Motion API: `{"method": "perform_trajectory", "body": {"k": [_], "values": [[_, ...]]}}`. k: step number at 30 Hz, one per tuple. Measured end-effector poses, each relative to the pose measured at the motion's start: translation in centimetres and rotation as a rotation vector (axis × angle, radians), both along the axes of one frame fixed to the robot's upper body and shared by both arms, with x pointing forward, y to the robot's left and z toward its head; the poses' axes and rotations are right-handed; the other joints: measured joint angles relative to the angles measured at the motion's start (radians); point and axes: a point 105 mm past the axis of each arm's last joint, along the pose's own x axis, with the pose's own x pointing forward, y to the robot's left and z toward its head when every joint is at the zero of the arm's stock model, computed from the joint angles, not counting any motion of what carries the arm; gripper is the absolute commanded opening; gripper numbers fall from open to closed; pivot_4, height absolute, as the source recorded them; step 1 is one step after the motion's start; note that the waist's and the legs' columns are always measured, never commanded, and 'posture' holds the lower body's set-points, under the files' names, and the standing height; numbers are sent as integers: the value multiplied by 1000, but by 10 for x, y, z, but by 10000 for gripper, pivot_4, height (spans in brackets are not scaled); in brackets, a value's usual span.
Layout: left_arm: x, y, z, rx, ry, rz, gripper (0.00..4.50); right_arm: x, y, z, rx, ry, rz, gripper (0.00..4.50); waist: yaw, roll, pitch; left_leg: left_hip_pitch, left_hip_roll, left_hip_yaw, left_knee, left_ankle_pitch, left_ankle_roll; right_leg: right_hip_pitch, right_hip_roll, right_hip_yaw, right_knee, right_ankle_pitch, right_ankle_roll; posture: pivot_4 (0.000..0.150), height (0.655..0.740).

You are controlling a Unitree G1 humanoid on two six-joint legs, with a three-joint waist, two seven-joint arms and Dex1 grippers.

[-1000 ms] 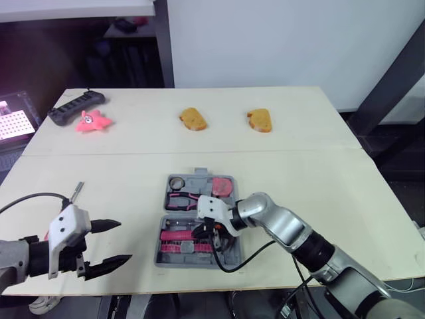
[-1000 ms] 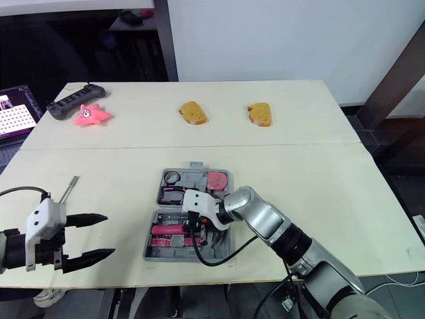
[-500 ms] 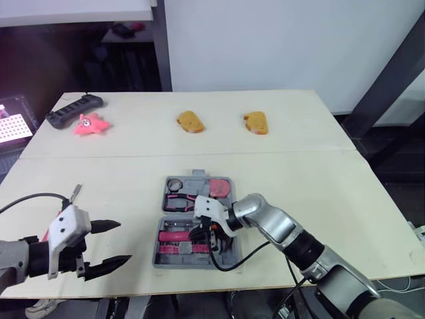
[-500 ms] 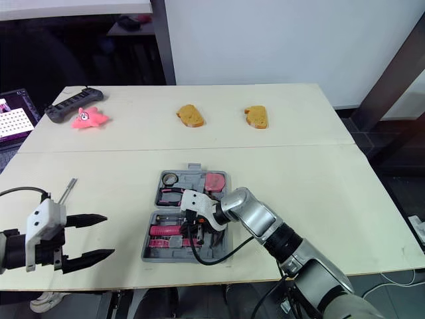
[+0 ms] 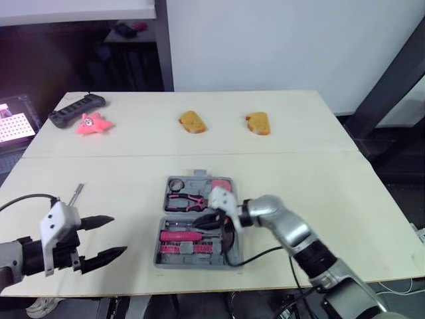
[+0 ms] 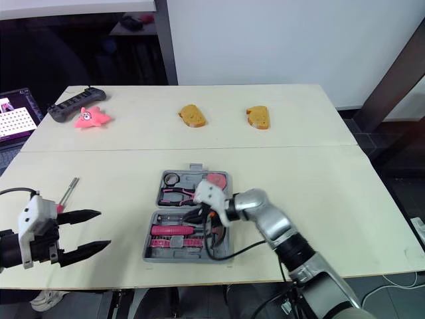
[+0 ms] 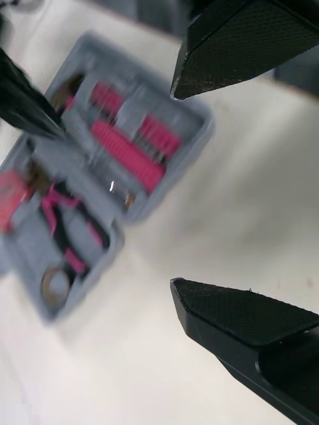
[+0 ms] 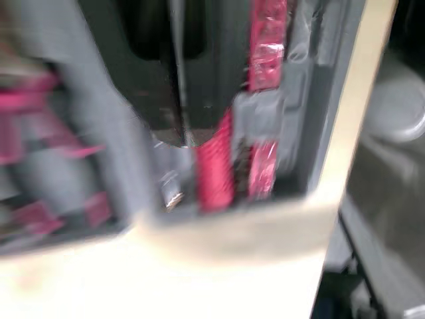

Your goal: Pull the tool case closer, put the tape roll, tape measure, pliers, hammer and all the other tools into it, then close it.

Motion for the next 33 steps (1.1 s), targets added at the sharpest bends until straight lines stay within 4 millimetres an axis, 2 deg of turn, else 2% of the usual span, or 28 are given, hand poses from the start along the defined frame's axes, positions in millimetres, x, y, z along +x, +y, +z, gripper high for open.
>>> {"method": "perform_trajectory", "body": {"k": [1, 2, 5, 8, 11, 15, 18, 22, 26, 28, 30, 33], "values": [[2, 14, -4, -15, -28, 69, 45000, 8, -19, 9, 30, -15, -69, 24765, 1, -1, 0, 0, 0, 0, 0, 0, 0, 0, 0, 0, 0, 0, 0, 1500, 7080], [2, 22, -6, -11, -39, 102, 45000, 12, -31, 12, 37, -25, -107, 28445, 2, -2, 1, 0, 0, 0, 0, 0, 0, 0, 0, 0, 0, 0, 0, 1500, 7080], [3, 47, -6, -16, -112, 209, 45000, 16, -74, 11, 37, -25, -237, 43340, 3, -3, 1, -1, 0, 0, 0, 0, 0, 0, -1, 0, -1, 0, 0, 1500, 7080], [-2, 86, -1, -23, -202, 394, 45000, 17, -131, 1, 27, -10, -431, 44233, 2, -4, 1, -1, -1, 1, 0, 0, 0, 0, -2, 0, -2, -1, 1, 1500, 7080], [-17, 120, -9, -32, -228, 559, 45000, 13, -179, 0, 45, -49, -617, 44233, -5, -4, 2, -1, -1, 2, 0, 0, 0, -1, -2, 1, -2, 0, 1, 1500, 7080], [-43, 157, -27, -48, -207, 750, 45000, -2, -223, -11, 41, -95, -795, 44233, -6, -4, 2, 0, -1, 2, -1, 0, 0, 0, -2, 1, -2, -1, 1, 1500, 7080], [-54, 170, -31, -84, -211, 830, 45000, -10, -244, -20, 29, -84, -866, 44233, -6, -5, 2, 0, -1, 2, 0, 0, 0, 0, -3, 1, -2, -1, 1, 1500, 7080], [-52, 177, -24, -109, -239, 847, 45000, -5, -249, -14, 24, -107, -872, 44233, -5, -5, 2, 1, -1, 2, -1, 0, 0, 0, -3, 1, -1, 0, 1, 1500, 7080], [-46, 175, -15, -96, -262, 817, 45000, 14, -231, 9, 64, -126, -805, 44233, -11, -4, 2, 1, -1, 4, -2, 0, 0, 0, -3, 2, -1, 0, 1, 1500, 7080], [-46, 170, -15, -86, -250, 791, 45000, 20, -210, 20, 104, -79, -725, 44233, -13, -4, 3, 1, -1, 4, -2, 0, 0, -1, -3, 2, -1, 0, 1, 1500, 7080], [-47, 166, -15, -90, -248, 773, 45000, 26, -181, 35, 140, -27, -603, 44233, -15, -3, 3, 1, -1, 4, -3, 0, 0, -1, -3, 2, -1, 0, 1, 1500, 7080], [-46, 159, -15, -105, -266, 777, 45000, 26, -138, 65, 116, -3, -383, 44233, -12, -1, 5, 1, -1, 4, -2, 0, 0, -1, -3, 2, -1, 0, 1, 1500, 7080]]}}
